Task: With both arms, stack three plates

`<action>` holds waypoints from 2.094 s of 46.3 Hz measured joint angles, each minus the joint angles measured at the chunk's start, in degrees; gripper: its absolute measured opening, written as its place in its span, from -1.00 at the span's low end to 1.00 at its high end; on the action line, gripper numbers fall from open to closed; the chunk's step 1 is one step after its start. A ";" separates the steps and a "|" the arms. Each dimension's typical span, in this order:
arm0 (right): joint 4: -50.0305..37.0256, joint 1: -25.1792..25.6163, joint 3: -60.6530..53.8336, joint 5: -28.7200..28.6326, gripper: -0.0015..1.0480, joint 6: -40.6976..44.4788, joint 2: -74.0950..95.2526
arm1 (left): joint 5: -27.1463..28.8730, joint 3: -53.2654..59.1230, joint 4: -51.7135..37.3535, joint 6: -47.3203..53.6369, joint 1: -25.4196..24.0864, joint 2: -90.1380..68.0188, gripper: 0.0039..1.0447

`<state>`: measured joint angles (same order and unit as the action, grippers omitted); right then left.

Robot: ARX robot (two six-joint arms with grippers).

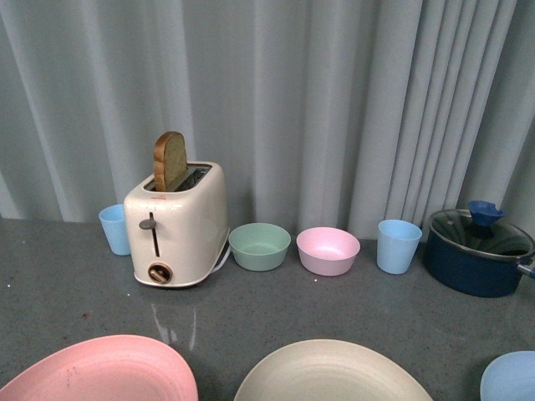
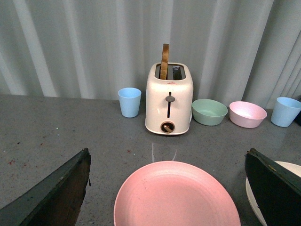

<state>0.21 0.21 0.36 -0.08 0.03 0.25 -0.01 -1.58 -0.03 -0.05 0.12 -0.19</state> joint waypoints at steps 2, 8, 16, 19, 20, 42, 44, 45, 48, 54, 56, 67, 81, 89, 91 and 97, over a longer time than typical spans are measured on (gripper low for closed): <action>0.00 0.00 0.00 0.02 0.86 0.00 0.00 | 0.00 0.00 0.00 -0.02 0.00 0.00 0.87; 0.00 0.00 0.00 0.00 0.86 0.00 0.00 | 0.00 0.00 0.00 -0.02 0.00 0.00 0.87; 0.00 0.00 0.00 0.02 0.86 0.00 0.00 | 0.00 0.00 0.00 -0.02 0.00 0.00 0.87; 0.00 0.00 0.00 0.00 0.86 0.00 0.00 | 0.00 0.00 0.00 -0.02 0.00 0.00 0.87; 0.00 0.00 0.00 0.02 0.86 0.00 0.00 | 0.00 0.00 0.00 -0.02 0.00 0.00 0.87; 0.00 0.00 0.00 0.00 0.86 0.00 0.00 | 0.00 0.00 0.00 -0.02 0.00 0.00 0.87; 0.00 0.00 0.00 0.00 0.86 0.00 0.00 | 0.00 0.00 0.00 -0.02 0.00 0.00 0.87; 0.00 0.00 0.00 0.00 0.86 0.00 0.00 | 0.00 0.00 0.00 -0.02 0.00 0.00 0.87; 0.00 0.00 0.00 0.02 0.86 0.00 0.00 | 0.00 0.00 0.00 -0.02 0.00 0.00 0.87; 0.00 0.00 0.00 0.02 0.86 0.00 0.00 | -8.22 -6.64 15.96 0.50 -1.07 -11.17 0.87; 0.00 0.00 0.00 -0.17 0.86 0.00 0.00 | -9.31 -8.83 18.08 0.63 -0.85 -17.40 0.87; 0.00 -0.04 0.00 0.02 0.86 0.00 0.00 | -16.02 -23.78 -4.68 4.39 -4.20 -56.46 0.87; 0.00 -0.04 0.00 0.00 0.86 0.00 0.00 | -11.93 -51.84 19.39 20.55 -7.96 -96.00 0.87; 0.00 -0.04 0.00 0.02 0.86 0.00 0.00 | -10.32 -57.40 22.97 23.02 -8.55 -101.07 0.87; 0.00 -0.04 0.00 0.02 0.86 0.00 0.00 | -10.01 -58.03 22.91 22.93 -8.55 -101.98 0.87; 0.00 -0.04 0.00 0.02 0.86 0.00 0.00 | -8.48 -58.80 20.48 22.49 -8.52 -104.91 0.87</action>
<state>0.21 0.16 0.36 -0.05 0.03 0.25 -8.49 -60.38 20.45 22.44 -8.40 -105.10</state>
